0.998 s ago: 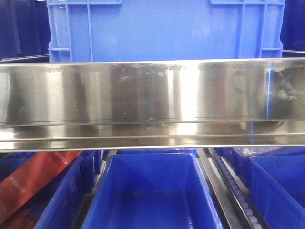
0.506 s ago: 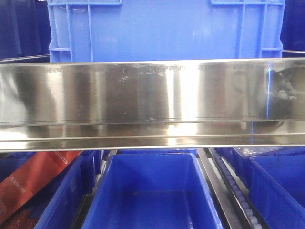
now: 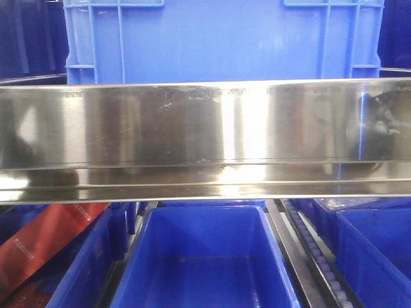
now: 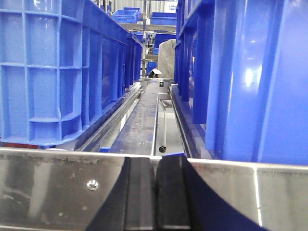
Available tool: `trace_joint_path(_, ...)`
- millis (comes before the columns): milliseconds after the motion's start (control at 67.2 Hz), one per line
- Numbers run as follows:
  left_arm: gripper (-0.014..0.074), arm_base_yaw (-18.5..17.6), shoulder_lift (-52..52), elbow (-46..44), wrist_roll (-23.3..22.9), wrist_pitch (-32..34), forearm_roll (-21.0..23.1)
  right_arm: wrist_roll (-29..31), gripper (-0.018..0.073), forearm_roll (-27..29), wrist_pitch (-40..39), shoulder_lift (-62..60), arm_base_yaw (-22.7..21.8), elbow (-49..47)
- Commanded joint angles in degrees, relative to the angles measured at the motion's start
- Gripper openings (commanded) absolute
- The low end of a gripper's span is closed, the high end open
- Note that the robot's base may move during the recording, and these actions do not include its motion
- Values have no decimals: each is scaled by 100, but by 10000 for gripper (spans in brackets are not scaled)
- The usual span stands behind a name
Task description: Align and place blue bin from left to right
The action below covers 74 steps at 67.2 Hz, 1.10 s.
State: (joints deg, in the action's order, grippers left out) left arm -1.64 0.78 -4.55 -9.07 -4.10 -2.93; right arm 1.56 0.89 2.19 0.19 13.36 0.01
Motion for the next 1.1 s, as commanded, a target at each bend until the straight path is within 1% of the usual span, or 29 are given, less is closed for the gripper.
trace_joint_path(0,-111,19,-78,227,14,151,129,-13,-85,37,-131,-19,0,-1)
trace_joint_path(74,-111,19,-78,455,14,250,129,-13,-85,37,-131,-19,0,-1)
trace_joint_path(149,-111,19,-78,455,14,337,129,-13,-85,37,-131,-19,0,-1)
trace_joint_path(194,-111,19,-78,455,14,135,129,-13,-85,37,-131,-19,0,-1)
trace_joint_path(596,-111,19,-78,455,26,209,129,-13,-85,37,-131,-19,0,-1)
trace_joint_path(655,-111,19,-78,455,204,209,129,-13,-85,37,-131,-19,0,-1)
trace_joint_path(730,-111,19,-78,455,648,209,150,-13,-85,37,-131,-19,0,-1)
trace_joint_path(789,-111,19,-78,455,907,293,204,-13,-85,37,-131,-19,0,-1)
trace_joint_path(864,-111,19,-78,455,907,375,252,-13,-85,37,-131,-19,0,-1)
trace_joint_path(953,-111,19,-78,455,907,639,252,-13,-85,37,-131,-19,0,-1)
trace_joint_path(1087,-111,19,-78,455,907,638,252,-13,-85,37,-131,-19,0,-1)
